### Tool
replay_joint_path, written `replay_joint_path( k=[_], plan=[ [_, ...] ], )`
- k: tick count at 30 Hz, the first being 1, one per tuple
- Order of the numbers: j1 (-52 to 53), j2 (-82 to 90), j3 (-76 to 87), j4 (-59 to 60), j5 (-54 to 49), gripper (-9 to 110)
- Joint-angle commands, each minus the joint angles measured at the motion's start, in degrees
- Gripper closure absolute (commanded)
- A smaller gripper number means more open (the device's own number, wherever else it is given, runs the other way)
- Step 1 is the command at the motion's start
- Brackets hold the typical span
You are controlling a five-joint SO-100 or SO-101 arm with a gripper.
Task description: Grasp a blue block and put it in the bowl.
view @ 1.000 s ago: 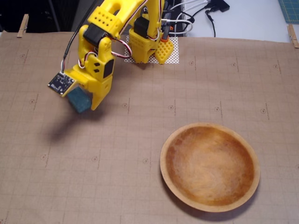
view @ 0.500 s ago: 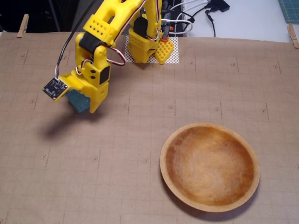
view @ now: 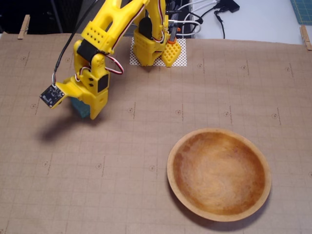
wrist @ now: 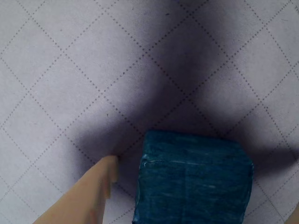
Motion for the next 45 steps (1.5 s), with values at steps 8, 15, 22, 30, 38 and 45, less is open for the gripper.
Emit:
replay_joint_path(
  k=[8, 15, 22, 30, 38, 45],
  plan=[
    [1.1, 0.4, -2.9, -1.9, 0.0, 49],
    [1.1, 0.4, -2.4, -1.1, -0.6, 49],
    [1.1, 0.4, -3.3, 2.9, -2.2, 49],
    [1.0, 0.4, -5.6, 7.8, -2.9, 49],
    [0.9, 0.4, -5.6, 7.6, -3.0, 50],
    [0.9, 0.4, -5.7, 7.5, -3.0, 52]
  ],
)
